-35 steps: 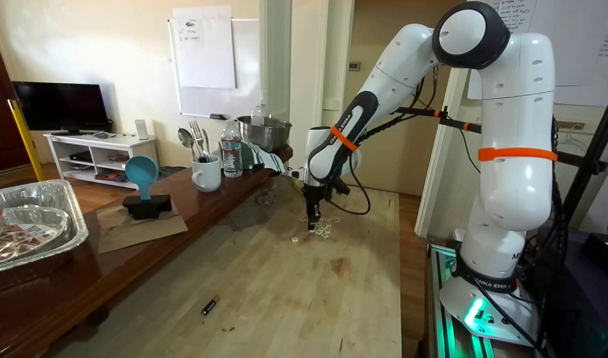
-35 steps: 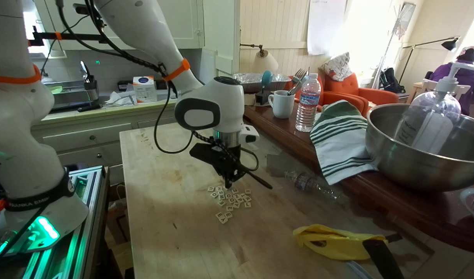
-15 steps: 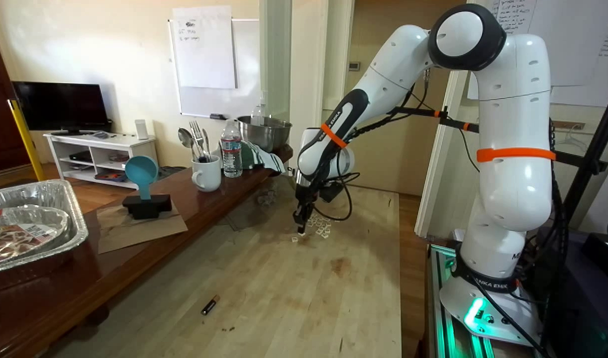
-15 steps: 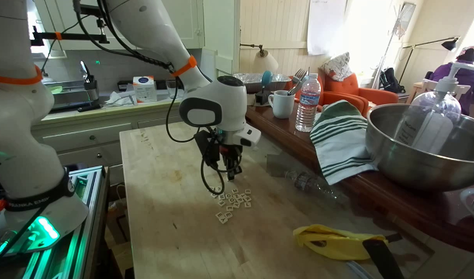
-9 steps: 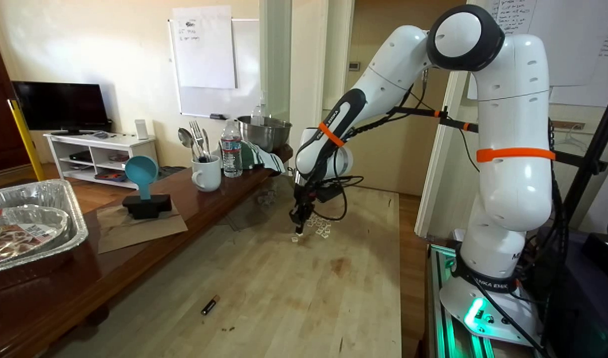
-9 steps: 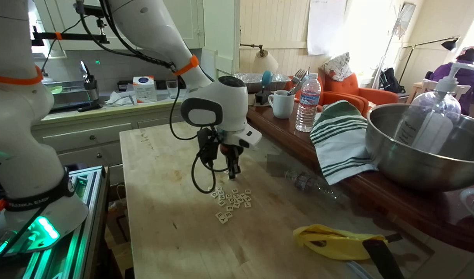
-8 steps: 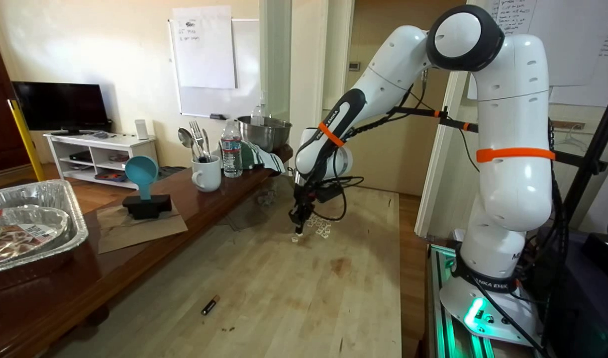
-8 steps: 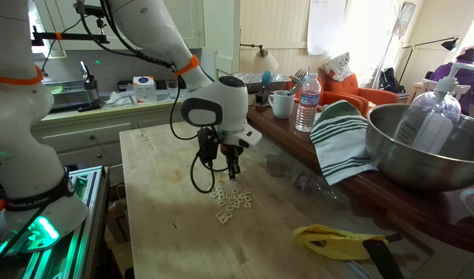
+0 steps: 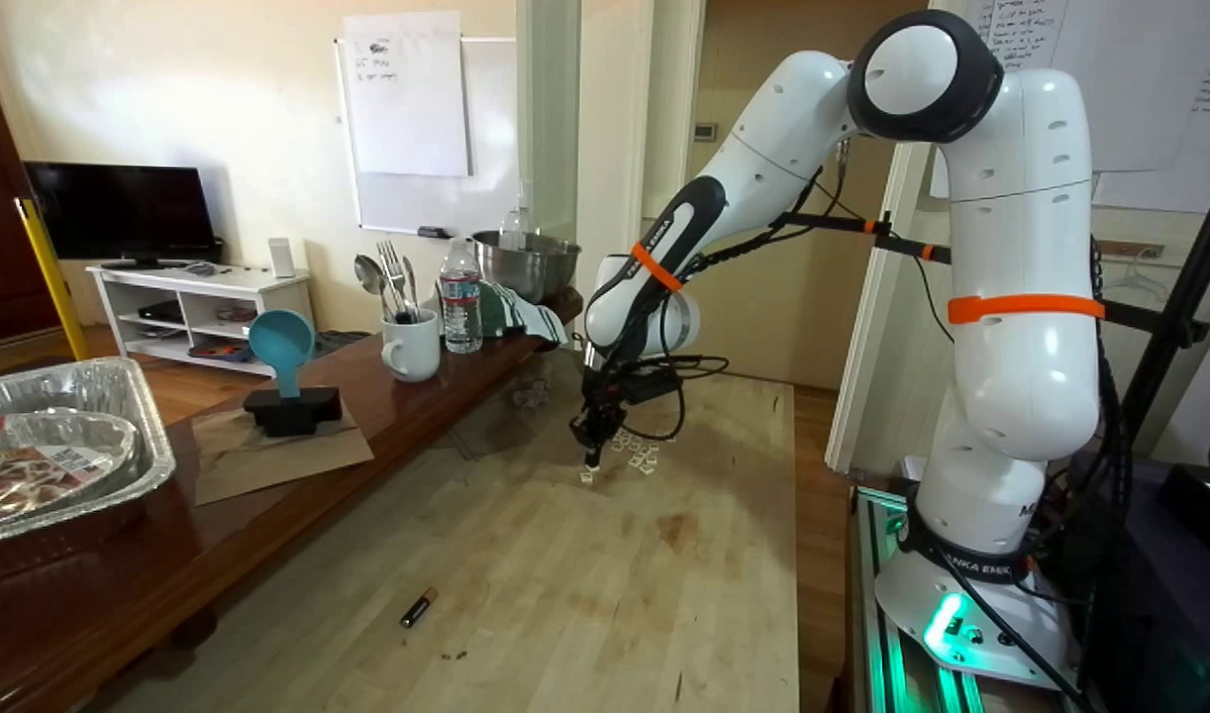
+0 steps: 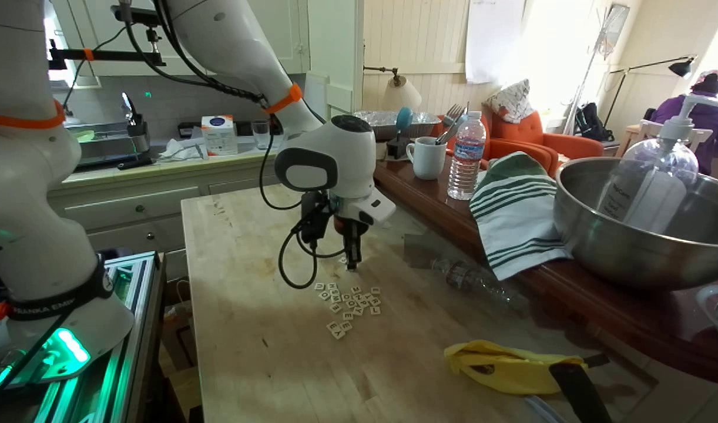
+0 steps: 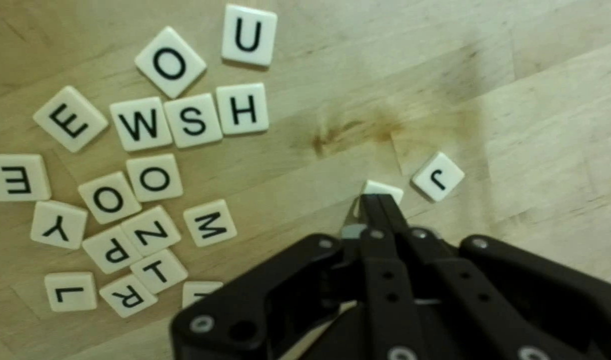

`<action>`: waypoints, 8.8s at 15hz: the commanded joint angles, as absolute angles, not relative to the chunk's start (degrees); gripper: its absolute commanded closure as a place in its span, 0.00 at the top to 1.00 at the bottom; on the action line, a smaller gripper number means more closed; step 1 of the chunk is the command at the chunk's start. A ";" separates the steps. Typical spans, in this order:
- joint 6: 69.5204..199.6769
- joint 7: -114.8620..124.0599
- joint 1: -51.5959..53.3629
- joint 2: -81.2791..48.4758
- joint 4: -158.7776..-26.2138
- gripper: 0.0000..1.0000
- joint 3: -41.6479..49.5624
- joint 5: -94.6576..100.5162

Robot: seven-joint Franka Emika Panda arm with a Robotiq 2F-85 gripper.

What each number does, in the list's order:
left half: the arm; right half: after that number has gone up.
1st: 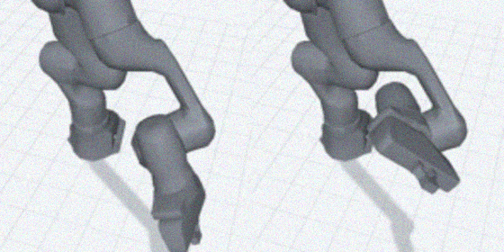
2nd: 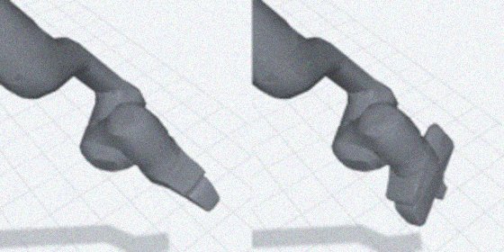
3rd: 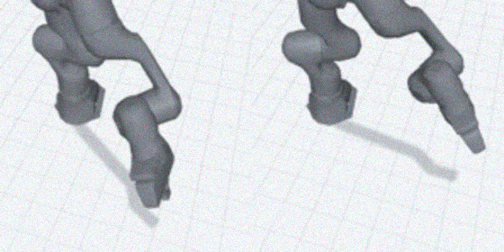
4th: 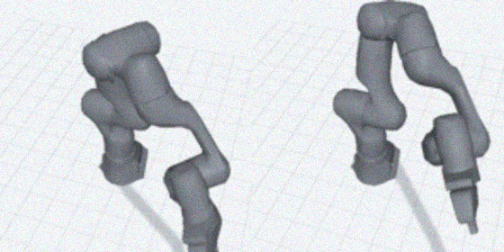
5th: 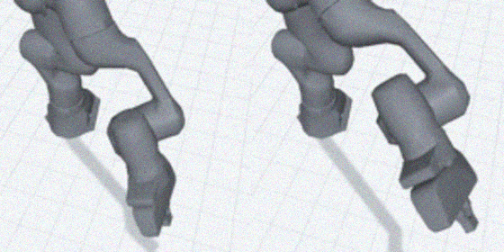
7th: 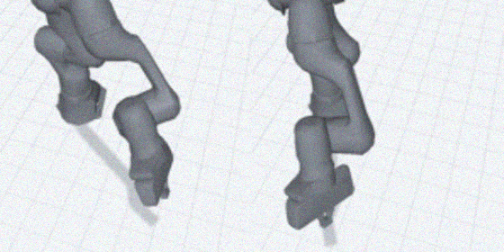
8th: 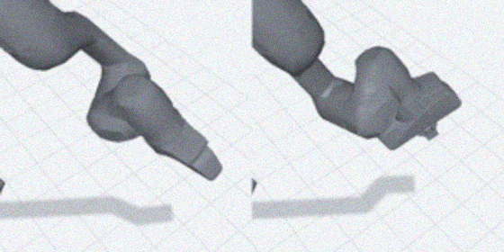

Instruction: Move three letter tiles to the left.

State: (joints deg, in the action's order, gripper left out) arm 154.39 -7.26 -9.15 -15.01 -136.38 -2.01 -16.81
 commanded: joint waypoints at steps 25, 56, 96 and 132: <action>150.21 3.91 -7.44 -17.49 -133.54 0.00 -1.75 -20.43; 151.80 -24.99 -9.24 -10.85 -137.85 0.00 0.41 -9.31; 160.85 -46.14 -12.13 -16.76 -137.46 0.00 0.37 1.85; 157.19 -9.44 -8.26 -19.07 -133.67 0.00 -2.30 -10.55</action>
State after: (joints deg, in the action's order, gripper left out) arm 158.75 -11.23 -8.41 -16.84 -134.86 -1.81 -8.60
